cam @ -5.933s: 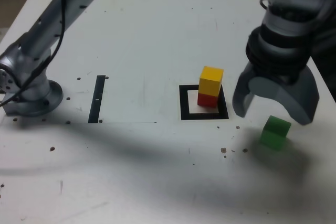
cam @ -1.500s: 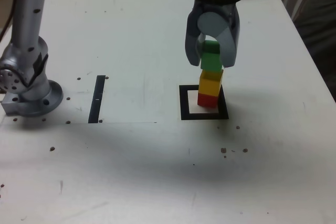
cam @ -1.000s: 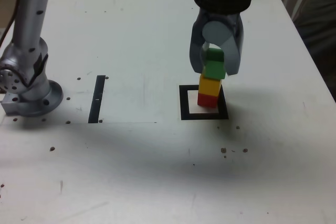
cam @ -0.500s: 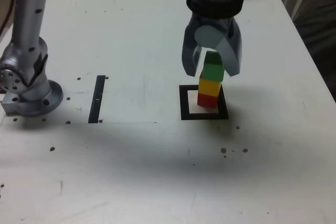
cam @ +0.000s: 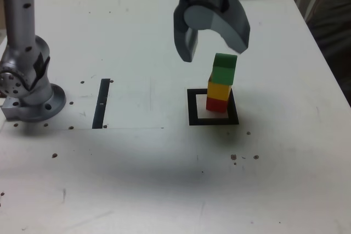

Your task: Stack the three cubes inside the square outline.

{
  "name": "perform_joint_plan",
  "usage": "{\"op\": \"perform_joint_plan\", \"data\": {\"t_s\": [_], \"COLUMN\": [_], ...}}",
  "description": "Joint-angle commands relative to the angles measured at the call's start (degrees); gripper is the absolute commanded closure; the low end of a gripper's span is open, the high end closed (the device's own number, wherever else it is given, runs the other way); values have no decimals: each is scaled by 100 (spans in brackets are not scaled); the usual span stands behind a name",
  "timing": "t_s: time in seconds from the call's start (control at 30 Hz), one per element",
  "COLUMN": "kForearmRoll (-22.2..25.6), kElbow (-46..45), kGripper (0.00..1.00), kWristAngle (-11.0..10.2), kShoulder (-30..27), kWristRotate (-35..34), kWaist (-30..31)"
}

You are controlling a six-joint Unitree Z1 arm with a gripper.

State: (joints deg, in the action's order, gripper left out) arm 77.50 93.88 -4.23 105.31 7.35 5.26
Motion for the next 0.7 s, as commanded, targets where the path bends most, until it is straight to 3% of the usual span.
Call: {"op": "perform_joint_plan", "data": {"t_s": [0.0,0.43,0.67], "kForearmRoll": [-4,-117,-629], "kElbow": [-258,-1863,-2920], "kGripper": [0,0,0], "kWristAngle": [-40,-66,67], "kShoulder": [-256,-1275,-1601], "kWristRotate": [-51,-310,-501], "kWaist": [-35,-248,-340]}}
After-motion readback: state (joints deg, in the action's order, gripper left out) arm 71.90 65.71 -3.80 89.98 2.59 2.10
